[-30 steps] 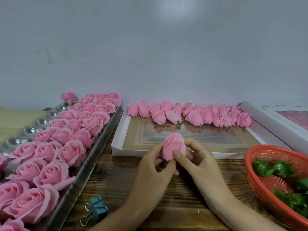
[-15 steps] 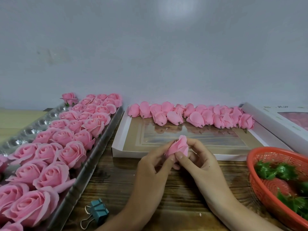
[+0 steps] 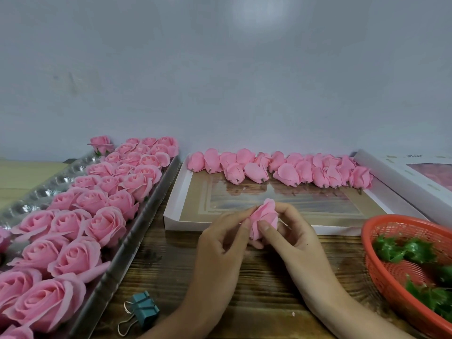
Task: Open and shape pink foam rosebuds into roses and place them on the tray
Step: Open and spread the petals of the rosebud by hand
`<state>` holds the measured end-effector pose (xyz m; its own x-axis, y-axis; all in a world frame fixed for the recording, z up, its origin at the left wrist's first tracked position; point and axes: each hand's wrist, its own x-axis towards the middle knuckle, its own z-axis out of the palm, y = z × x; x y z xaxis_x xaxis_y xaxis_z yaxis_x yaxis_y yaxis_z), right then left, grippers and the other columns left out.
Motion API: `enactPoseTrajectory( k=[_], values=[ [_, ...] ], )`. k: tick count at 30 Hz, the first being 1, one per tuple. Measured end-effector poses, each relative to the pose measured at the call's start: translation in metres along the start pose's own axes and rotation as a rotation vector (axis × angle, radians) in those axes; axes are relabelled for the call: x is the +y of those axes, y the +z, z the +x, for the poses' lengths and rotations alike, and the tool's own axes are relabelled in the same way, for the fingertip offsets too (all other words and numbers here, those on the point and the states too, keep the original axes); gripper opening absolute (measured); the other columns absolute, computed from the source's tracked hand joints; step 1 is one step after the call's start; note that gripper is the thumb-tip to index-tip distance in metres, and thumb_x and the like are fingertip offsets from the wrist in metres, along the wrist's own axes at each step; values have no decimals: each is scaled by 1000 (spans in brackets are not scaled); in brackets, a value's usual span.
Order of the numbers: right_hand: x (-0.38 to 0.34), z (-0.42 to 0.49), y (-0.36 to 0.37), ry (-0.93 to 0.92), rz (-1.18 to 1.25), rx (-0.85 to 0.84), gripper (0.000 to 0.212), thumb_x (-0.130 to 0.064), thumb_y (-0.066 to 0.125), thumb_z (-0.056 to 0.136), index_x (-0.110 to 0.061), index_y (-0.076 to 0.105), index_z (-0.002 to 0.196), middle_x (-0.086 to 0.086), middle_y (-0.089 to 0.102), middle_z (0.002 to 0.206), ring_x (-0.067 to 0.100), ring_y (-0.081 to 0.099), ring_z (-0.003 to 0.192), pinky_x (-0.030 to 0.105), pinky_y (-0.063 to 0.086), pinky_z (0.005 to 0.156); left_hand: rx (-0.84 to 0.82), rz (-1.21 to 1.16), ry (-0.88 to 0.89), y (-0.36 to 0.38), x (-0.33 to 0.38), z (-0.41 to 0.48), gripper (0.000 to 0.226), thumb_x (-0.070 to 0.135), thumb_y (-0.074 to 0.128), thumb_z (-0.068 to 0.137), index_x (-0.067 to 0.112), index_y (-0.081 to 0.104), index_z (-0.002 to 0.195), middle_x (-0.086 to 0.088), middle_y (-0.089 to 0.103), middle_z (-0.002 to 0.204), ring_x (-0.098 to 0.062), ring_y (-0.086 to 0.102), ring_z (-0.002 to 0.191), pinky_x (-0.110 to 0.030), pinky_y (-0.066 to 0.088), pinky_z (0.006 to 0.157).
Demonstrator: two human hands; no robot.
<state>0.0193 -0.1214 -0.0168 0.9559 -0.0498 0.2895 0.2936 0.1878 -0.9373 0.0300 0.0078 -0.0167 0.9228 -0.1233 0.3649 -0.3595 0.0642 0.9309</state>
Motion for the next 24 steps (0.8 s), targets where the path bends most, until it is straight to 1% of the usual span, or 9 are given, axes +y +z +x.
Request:
enactPoseTrajectory(
  k=[2,3,6,10,15,17,20,22,24],
  values=[
    [0,0,1,-1,-4,1,34,-15,65,78,-1,60,108,4,73,80,6,66,74,13,50,67,18,-42,-11,-1,2,1,22,17,59,88,32,73,97,3,73,90,-11,69,76,-18,53,58],
    [-1,0,1,-1,-2,-1,35,-15,65,77,-2,60,109,5,74,82,6,67,75,13,50,68,29,-52,-13,-2,2,1,18,19,60,87,29,73,95,3,73,86,-10,69,71,-17,52,55],
    [0,0,2,0,-4,-15,38,-14,68,76,-3,60,111,8,75,86,10,70,76,15,52,68,72,-83,-24,-6,2,1,12,27,64,80,24,72,88,0,73,79,-12,70,65,-18,52,49],
    [0,-1,2,5,-13,-24,41,-18,71,74,-5,60,111,14,75,86,16,70,75,19,54,69,109,-57,11,-7,5,0,8,27,67,78,24,71,85,1,73,76,-16,69,59,-17,49,45],
    [2,1,1,9,-8,-18,43,-19,72,72,-4,59,110,14,75,92,19,71,78,22,55,70,119,-33,30,-6,7,-1,9,24,69,78,27,72,86,3,73,80,-20,70,58,-25,53,47],
    [2,0,1,3,-11,-13,43,-19,71,72,-3,58,109,14,74,91,19,72,78,22,55,71,110,-27,28,-6,7,-1,11,23,69,77,26,73,87,0,73,81,-19,69,58,-21,51,48],
    [2,1,0,-16,-24,3,40,-18,70,73,0,58,107,14,74,83,18,71,75,22,56,71,73,16,55,-5,6,-1,13,19,66,81,23,73,91,-2,71,85,-15,67,58,-16,47,49],
    [2,1,-1,-27,-36,6,38,-18,69,74,1,58,105,10,73,75,16,68,70,23,54,71,43,31,66,-3,7,-1,17,24,61,83,23,73,94,1,70,90,-15,66,60,-16,47,51],
    [2,0,-1,-30,-37,5,37,-19,69,75,1,59,104,9,72,73,17,67,69,26,53,71,21,27,68,-3,7,-1,20,27,59,83,23,73,96,2,70,94,-15,65,61,-17,48,52]
  ],
)
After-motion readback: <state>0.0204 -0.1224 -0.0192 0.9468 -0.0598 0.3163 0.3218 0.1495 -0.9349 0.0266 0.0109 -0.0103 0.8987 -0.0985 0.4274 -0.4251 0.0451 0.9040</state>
